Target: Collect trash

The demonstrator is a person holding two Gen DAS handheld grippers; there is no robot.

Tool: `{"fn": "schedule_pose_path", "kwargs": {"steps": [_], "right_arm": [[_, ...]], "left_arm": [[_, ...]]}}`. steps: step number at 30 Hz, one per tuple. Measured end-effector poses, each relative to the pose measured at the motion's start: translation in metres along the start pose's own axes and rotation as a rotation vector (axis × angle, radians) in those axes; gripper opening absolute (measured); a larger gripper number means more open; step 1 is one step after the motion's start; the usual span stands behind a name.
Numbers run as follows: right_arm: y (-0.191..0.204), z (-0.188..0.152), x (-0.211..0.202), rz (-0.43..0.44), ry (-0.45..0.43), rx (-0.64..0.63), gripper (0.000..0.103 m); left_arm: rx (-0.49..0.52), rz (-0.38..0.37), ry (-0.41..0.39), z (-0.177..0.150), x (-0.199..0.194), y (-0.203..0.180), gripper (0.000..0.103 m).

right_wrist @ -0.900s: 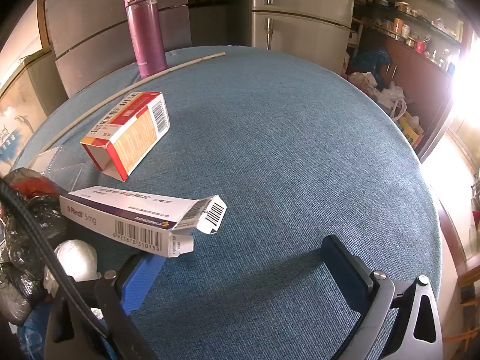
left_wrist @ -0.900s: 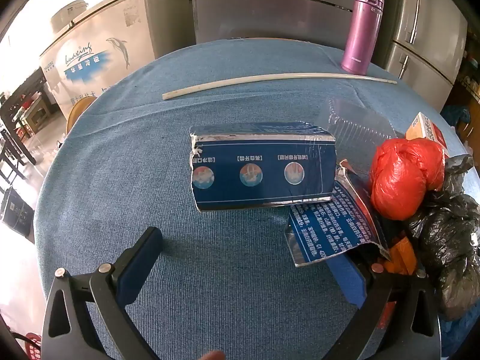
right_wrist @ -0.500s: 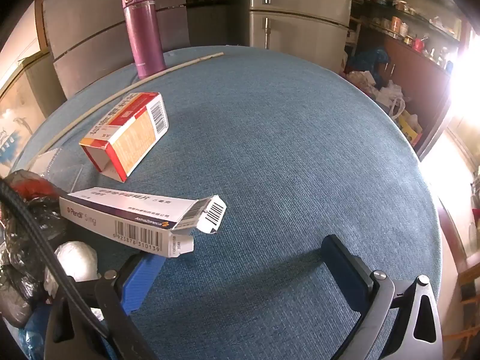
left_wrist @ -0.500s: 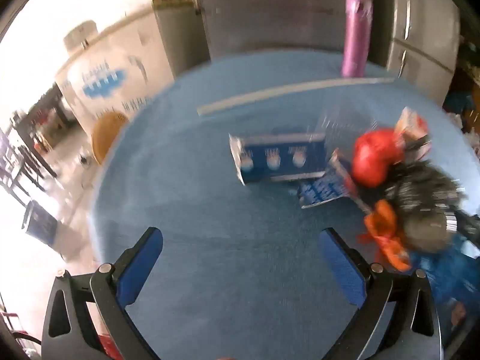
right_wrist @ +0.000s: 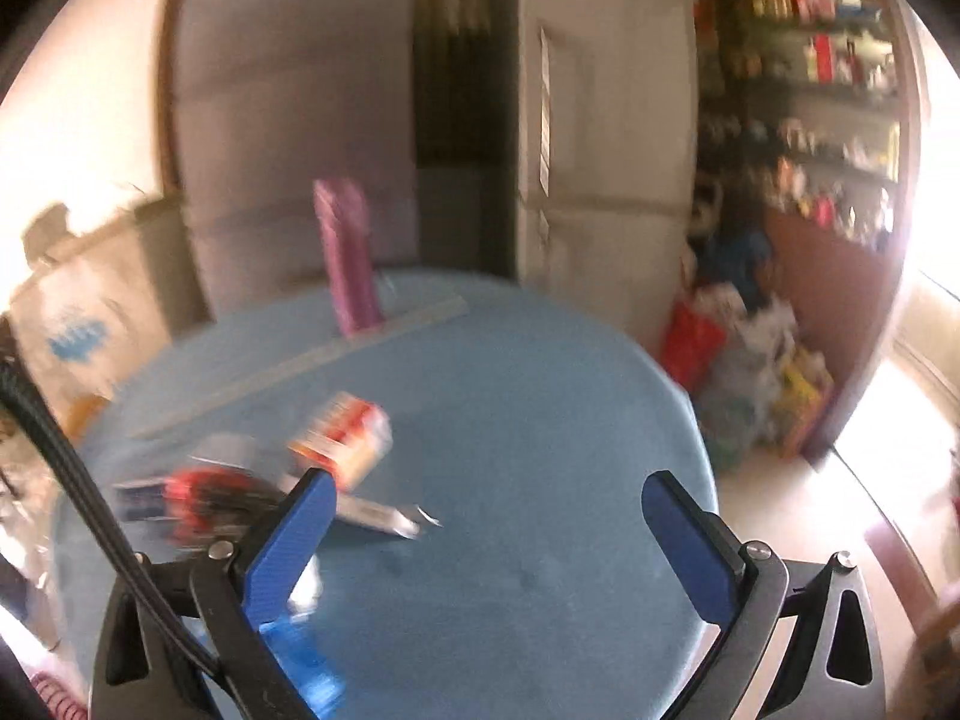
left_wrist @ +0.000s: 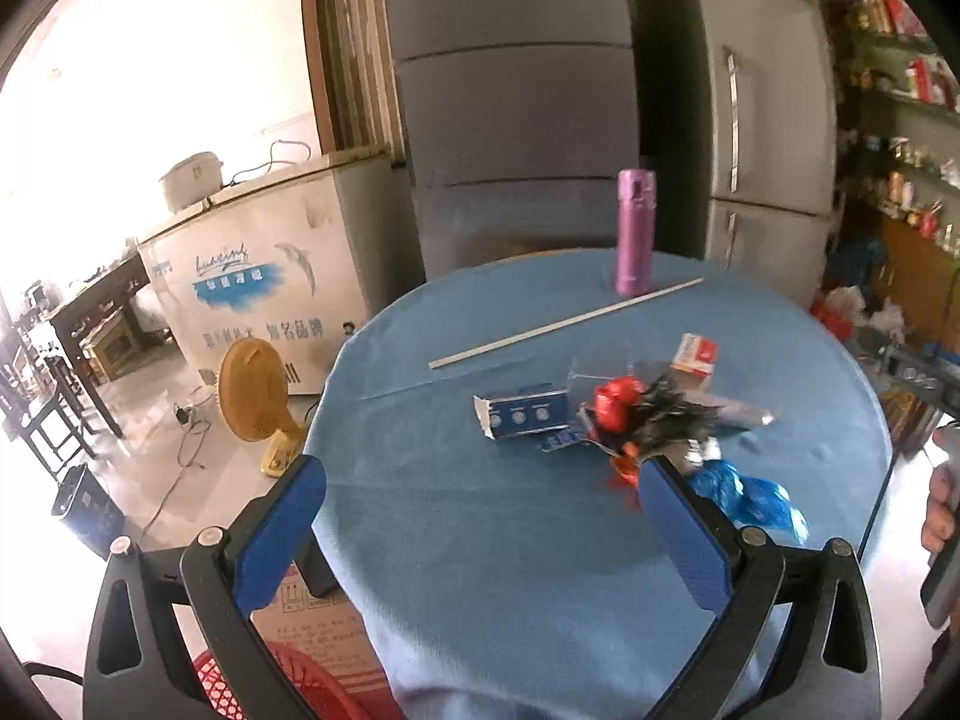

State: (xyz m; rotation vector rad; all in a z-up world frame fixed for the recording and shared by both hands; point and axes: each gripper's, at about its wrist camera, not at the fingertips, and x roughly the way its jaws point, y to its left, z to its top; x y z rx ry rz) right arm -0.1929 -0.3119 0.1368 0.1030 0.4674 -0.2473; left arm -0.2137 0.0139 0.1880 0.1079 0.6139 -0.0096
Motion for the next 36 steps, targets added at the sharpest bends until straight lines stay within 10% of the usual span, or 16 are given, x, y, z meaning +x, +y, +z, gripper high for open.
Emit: {"fn": "schedule_pose_path", "kwargs": {"steps": [4, 9, 36], "right_arm": [[0.012, -0.015, -0.073, 0.142, -0.111, 0.01, 0.103], [0.027, -0.034, -0.11, 0.22, -0.047, -0.02, 0.103], [0.038, -0.08, -0.147, 0.183, 0.032, 0.0, 0.103]], "left_arm": [[-0.016, -0.002, -0.043, -0.015, -0.036, 0.006, 0.103], [-0.034, 0.005, -0.08, -0.025, -0.066, 0.015, 0.103], [-0.025, 0.045, -0.089, -0.057, -0.086, 0.025, 0.103]]}}
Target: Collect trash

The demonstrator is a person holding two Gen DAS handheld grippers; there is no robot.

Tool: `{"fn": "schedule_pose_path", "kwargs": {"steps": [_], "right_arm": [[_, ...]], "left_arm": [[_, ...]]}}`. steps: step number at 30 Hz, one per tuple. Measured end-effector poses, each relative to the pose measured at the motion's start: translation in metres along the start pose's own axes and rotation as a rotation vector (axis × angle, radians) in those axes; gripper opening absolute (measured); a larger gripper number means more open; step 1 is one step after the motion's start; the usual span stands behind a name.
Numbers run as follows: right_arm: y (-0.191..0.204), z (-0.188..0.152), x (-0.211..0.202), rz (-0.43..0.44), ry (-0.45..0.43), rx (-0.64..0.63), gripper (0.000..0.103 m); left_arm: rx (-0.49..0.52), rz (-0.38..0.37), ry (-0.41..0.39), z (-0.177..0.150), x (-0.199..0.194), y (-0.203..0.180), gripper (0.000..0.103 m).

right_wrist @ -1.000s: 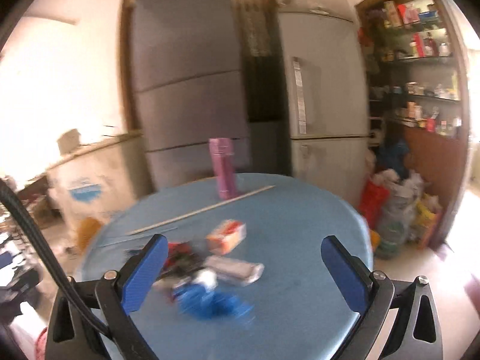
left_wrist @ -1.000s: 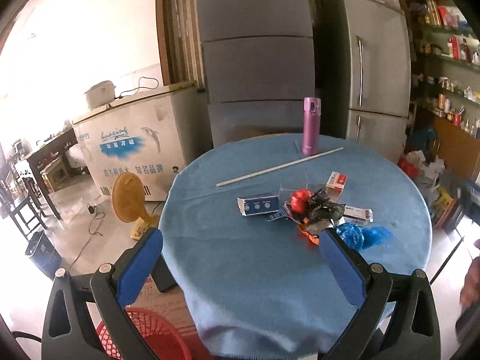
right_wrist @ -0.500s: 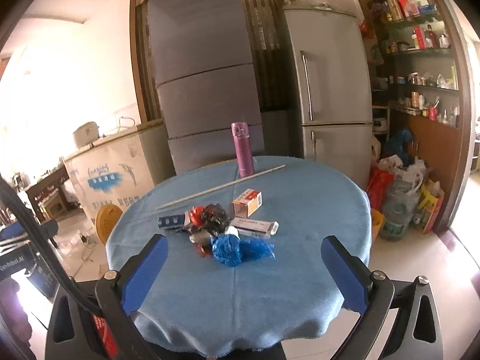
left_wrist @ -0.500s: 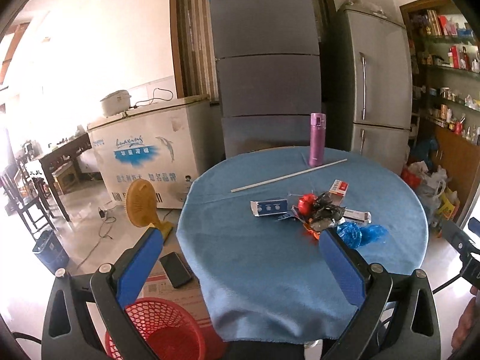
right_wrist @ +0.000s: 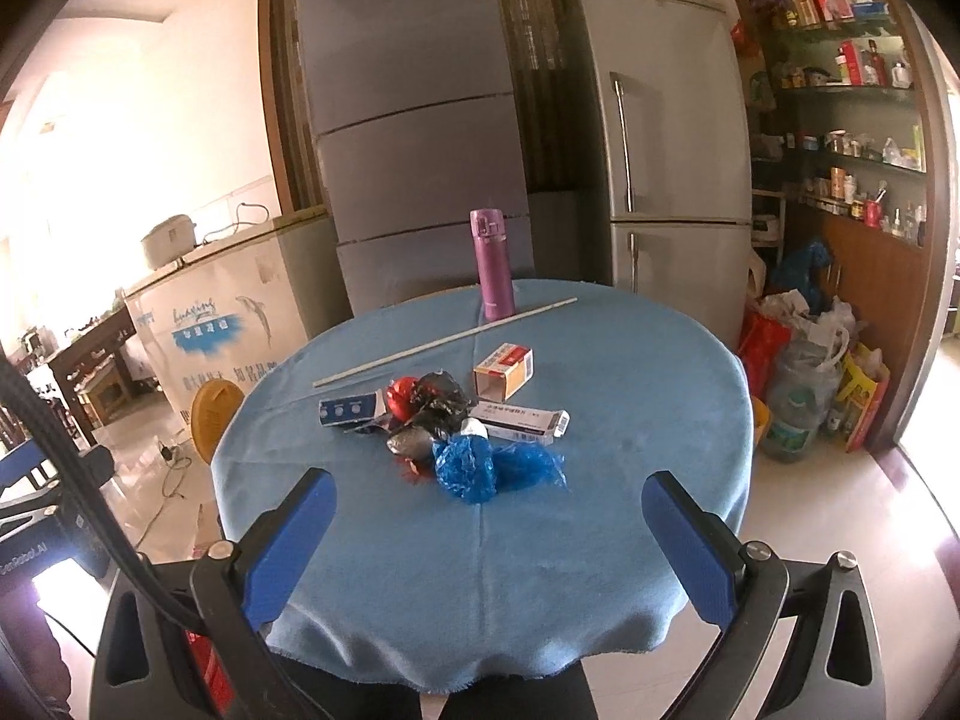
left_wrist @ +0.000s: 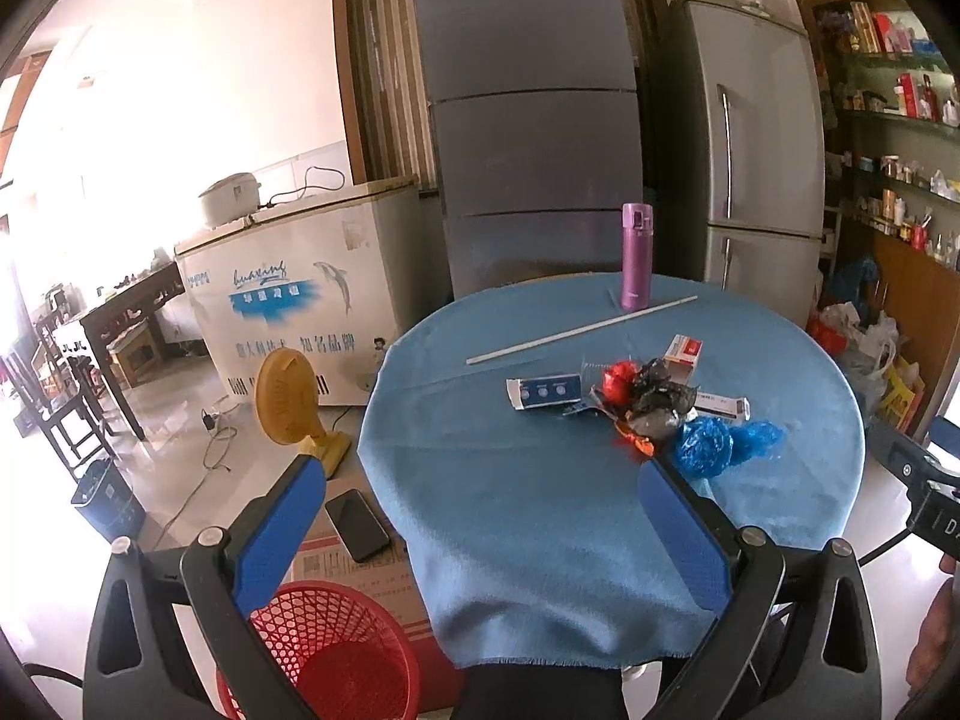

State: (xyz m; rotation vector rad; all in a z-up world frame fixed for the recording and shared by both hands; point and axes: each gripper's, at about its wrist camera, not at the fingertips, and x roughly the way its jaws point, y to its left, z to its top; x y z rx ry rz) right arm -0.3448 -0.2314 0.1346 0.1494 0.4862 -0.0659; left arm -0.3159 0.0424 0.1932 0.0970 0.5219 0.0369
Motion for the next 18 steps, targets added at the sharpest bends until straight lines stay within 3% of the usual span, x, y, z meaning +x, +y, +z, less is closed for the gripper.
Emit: {"fn": "schedule_pose_path", "kwargs": {"steps": [7, 18], "right_arm": [[0.0, 0.0, 0.012, 0.009, 0.03, 0.002, 0.103], [-0.023, -0.003, 0.035, -0.055, 0.083, 0.028, 0.103]], "left_arm": [[-0.003, -0.006, 0.028, -0.001, 0.011, -0.001, 0.103], [0.02, -0.021, 0.053, 0.002, 0.03, -0.015, 0.103]]}}
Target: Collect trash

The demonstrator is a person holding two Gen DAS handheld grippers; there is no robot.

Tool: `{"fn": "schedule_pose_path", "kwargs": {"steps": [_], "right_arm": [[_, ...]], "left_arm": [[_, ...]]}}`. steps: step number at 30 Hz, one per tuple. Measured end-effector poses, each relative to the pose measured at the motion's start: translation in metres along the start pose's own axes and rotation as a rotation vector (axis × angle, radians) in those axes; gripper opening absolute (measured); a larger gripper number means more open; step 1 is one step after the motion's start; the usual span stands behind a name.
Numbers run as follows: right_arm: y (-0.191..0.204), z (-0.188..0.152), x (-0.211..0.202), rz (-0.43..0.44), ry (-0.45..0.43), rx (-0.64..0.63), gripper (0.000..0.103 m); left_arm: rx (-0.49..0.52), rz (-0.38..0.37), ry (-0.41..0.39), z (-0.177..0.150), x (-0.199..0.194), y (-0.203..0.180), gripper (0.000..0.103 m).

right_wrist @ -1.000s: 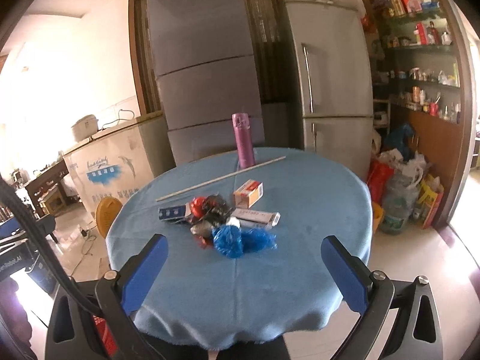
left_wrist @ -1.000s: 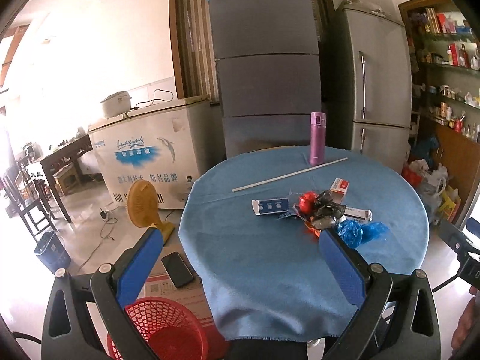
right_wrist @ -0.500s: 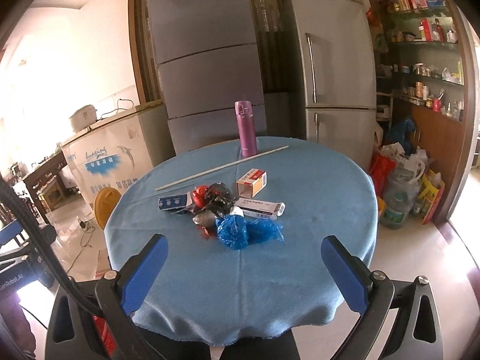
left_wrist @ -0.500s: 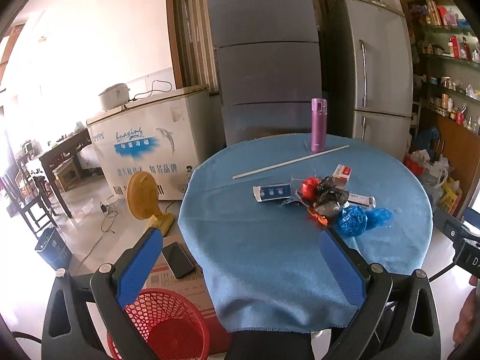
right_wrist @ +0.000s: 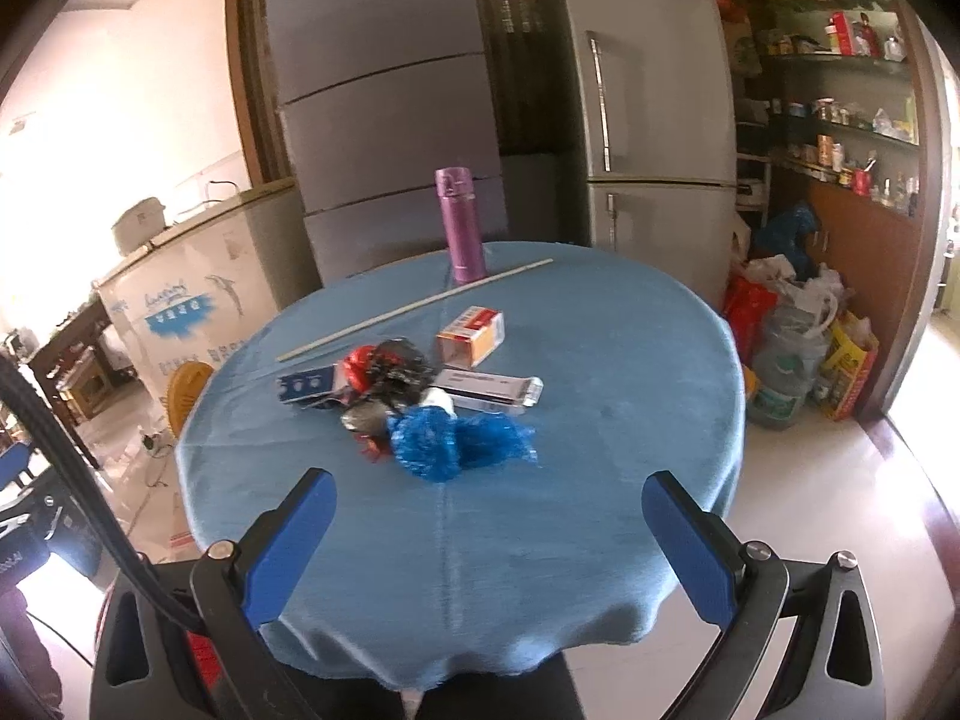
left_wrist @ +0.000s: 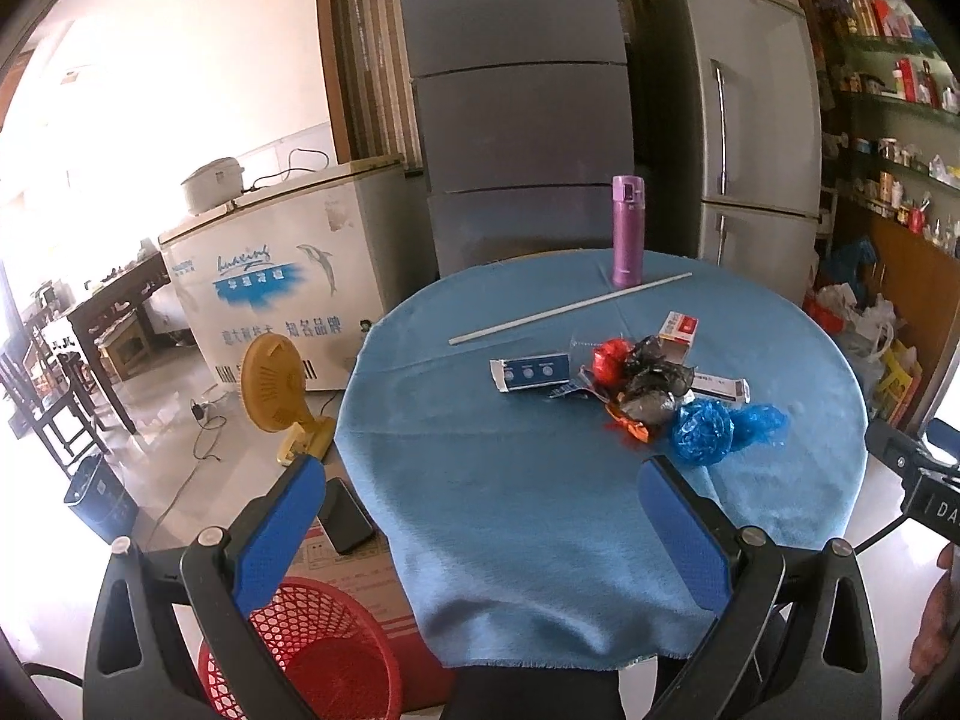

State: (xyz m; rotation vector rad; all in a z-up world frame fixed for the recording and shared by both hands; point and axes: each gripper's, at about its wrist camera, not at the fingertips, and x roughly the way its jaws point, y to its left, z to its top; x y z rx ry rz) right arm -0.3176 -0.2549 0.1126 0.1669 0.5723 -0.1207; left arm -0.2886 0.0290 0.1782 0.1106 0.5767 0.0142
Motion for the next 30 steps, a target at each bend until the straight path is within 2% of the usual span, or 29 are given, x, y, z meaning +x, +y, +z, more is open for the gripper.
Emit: {"fn": "schedule_pose_path", "kwargs": {"steps": [9, 20, 26, 30], "right_arm": [[-0.01, 0.006, 0.022, 0.009, 0.036, 0.008, 0.103], [-0.014, 0.01, 0.071, 0.037, 0.107, 0.0, 0.103], [-0.018, 0.015, 0.113, 0.097, 0.17, 0.003, 0.103], [-0.023, 0.018, 0.151, 0.176, 0.24, 0.034, 0.103]], "left_arm": [[0.012, -0.004, 0.046, 0.004, 0.026, -0.01, 0.103], [0.012, -0.006, 0.129, 0.009, 0.075, -0.019, 0.103], [0.035, -0.052, 0.195, 0.011, 0.112, -0.033, 0.103], [0.047, -0.111, 0.267, 0.013, 0.143, -0.041, 0.103]]}}
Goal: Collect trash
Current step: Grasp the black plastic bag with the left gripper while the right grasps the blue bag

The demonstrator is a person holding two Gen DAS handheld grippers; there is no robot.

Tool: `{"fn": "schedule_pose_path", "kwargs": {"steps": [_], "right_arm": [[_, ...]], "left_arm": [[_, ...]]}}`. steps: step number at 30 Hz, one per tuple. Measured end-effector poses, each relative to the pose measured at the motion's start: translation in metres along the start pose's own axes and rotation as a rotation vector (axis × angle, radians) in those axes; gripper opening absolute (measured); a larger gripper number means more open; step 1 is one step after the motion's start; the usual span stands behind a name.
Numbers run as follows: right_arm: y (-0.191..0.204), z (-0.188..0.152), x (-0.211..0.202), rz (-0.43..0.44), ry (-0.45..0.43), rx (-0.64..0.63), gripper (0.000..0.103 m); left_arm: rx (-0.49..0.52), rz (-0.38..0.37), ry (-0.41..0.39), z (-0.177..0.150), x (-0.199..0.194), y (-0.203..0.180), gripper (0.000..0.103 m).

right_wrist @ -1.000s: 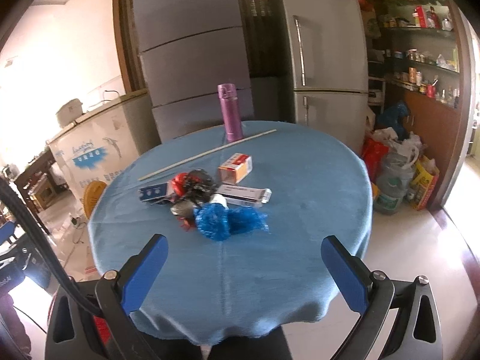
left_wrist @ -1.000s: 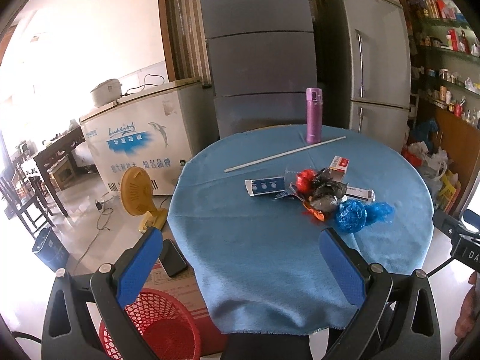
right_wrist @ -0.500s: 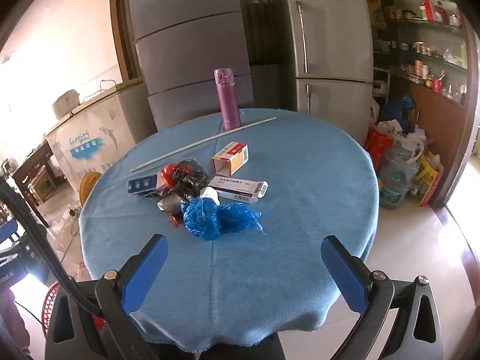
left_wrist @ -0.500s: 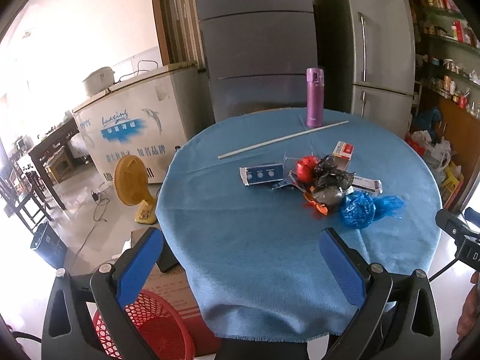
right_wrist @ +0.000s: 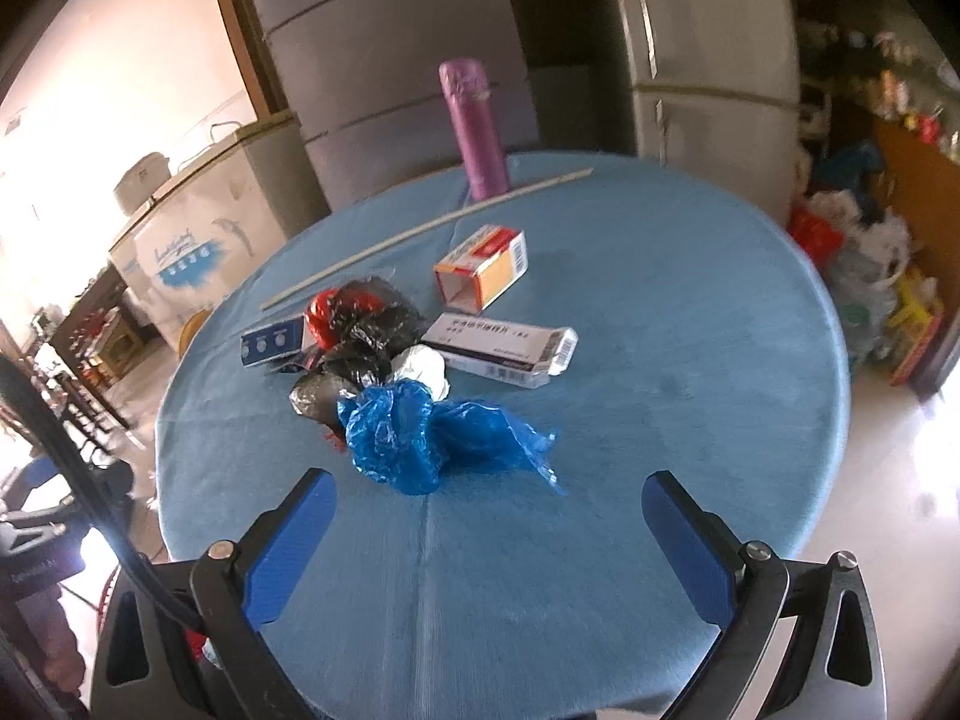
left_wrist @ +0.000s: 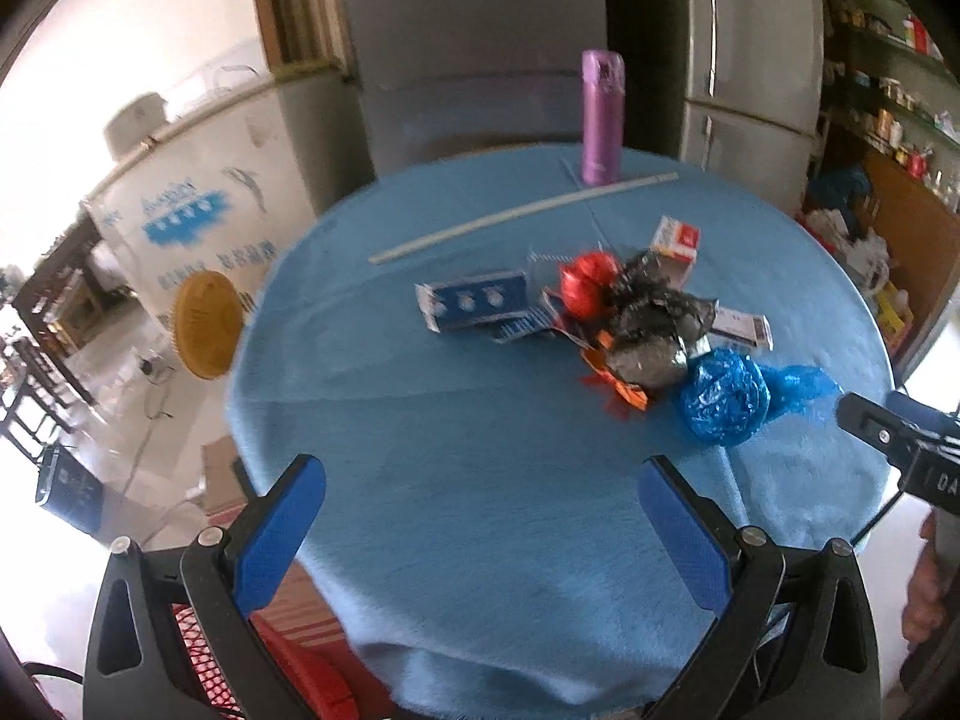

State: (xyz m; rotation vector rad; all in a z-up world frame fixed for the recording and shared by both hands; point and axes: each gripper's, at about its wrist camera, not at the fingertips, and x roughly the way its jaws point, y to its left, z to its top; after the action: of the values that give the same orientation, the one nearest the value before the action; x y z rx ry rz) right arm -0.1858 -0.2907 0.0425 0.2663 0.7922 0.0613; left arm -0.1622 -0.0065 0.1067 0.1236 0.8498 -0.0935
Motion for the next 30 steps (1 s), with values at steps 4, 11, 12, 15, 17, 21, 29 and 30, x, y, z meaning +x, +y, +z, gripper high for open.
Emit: {"fn": "schedule_pose_path", "kwargs": {"steps": [4, 11, 12, 15, 17, 21, 29, 30], "right_arm": [[-0.016, 0.009, 0.033, 0.108, 0.074, 0.112, 0.103], [-0.035, 0.008, 0.075, 0.31, 0.183, 0.369, 0.103], [-0.036, 0.008, 0.081, 0.337, 0.197, 0.401, 0.103], [-0.036, 0.008, 0.094, 0.392, 0.228, 0.476, 0.102], [-0.036, 0.01, 0.102, 0.407, 0.244, 0.517, 0.097], [-0.028, 0.016, 0.117, 0.374, 0.268, 0.534, 0.087], [-0.019, 0.019, 0.122, 0.332, 0.252, 0.478, 0.057], [-0.02, 0.019, 0.118, 0.315, 0.238, 0.466, 0.057]], "left_arm": [[0.012, -0.04, 0.041, 0.013, 0.026, -0.002, 0.103], [0.047, -0.203, 0.083, 0.044, 0.068, -0.011, 0.103], [0.053, -0.223, 0.09, 0.047, 0.073, -0.012, 0.103], [0.057, -0.295, 0.127, 0.056, 0.089, -0.017, 0.098], [0.057, -0.335, 0.147, 0.06, 0.094, -0.019, 0.088], [0.018, -0.403, 0.189, 0.061, 0.101, -0.018, 0.08], [0.027, -0.432, 0.234, 0.071, 0.121, -0.036, 0.08], [0.03, -0.435, 0.237, 0.074, 0.126, -0.041, 0.08]]}}
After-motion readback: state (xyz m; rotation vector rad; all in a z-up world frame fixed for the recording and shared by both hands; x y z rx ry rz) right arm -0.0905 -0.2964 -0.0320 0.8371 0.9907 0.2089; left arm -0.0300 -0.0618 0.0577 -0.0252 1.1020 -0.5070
